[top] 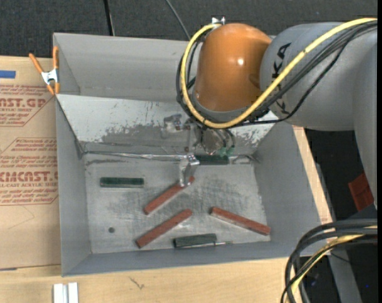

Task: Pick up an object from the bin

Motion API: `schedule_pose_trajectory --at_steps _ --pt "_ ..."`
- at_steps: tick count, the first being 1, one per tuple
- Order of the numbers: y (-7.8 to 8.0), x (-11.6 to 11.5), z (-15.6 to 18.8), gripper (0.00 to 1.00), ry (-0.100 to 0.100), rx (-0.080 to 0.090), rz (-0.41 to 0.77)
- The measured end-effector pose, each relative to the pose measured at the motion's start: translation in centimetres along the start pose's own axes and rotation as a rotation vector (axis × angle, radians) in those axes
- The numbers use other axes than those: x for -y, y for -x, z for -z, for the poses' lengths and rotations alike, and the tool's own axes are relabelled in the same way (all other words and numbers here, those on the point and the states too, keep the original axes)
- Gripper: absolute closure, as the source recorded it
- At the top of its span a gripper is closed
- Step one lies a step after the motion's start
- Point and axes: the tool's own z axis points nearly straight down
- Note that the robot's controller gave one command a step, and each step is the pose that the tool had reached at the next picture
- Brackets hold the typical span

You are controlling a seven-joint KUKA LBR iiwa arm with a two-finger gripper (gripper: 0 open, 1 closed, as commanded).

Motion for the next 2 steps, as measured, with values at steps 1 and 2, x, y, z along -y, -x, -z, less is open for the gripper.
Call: schedule_pose_trajectory --at_steps 1,2 --pt "-2.6 0.0 -7.2 0.00 0.001 0.004 0.039" --pt "-2.5 0.0 -12.5 1.00 0.003 0.005 -0.056"
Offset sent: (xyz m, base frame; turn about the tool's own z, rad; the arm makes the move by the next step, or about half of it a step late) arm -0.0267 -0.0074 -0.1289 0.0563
